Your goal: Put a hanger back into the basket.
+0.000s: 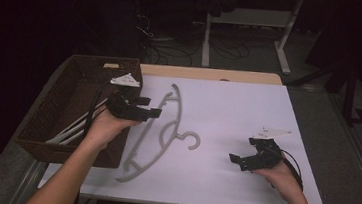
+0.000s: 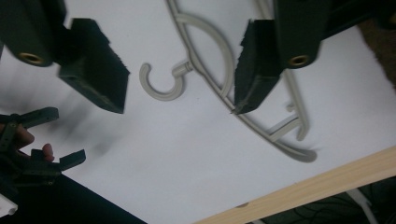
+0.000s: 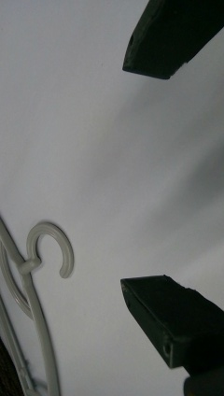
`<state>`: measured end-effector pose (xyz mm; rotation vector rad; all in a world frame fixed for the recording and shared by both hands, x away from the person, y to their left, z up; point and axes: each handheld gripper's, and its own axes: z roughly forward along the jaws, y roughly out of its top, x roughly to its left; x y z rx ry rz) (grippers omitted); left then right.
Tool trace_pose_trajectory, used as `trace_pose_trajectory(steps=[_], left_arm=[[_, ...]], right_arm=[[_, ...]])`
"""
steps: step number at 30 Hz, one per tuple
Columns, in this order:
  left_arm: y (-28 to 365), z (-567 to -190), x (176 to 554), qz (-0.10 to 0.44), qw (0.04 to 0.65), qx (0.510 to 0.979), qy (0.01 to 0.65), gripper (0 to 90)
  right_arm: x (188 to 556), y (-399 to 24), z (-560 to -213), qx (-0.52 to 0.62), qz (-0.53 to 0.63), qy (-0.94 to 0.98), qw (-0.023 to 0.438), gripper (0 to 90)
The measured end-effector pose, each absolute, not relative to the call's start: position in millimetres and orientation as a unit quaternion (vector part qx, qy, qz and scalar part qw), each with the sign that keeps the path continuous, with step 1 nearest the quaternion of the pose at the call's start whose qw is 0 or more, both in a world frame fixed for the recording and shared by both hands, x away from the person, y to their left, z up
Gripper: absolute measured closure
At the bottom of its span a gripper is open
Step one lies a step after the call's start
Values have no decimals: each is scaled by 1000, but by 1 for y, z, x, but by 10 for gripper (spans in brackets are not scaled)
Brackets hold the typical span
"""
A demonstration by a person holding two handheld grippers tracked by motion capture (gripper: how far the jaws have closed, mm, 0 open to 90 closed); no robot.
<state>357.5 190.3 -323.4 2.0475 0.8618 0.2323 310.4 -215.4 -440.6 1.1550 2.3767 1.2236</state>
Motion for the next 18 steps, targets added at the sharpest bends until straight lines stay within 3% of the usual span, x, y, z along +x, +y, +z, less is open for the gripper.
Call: trace_pose_trajectory(steps=[13, 18], left_arm=[[147, -380, 381, 90, 390, 839, 368, 561], [143, -402, 396, 100, 375, 834, 392, 687]], right_arm=[[310, -216, -440, 394, 422, 809, 113, 0], [310, -217, -439, 394, 423, 808, 112, 0]])
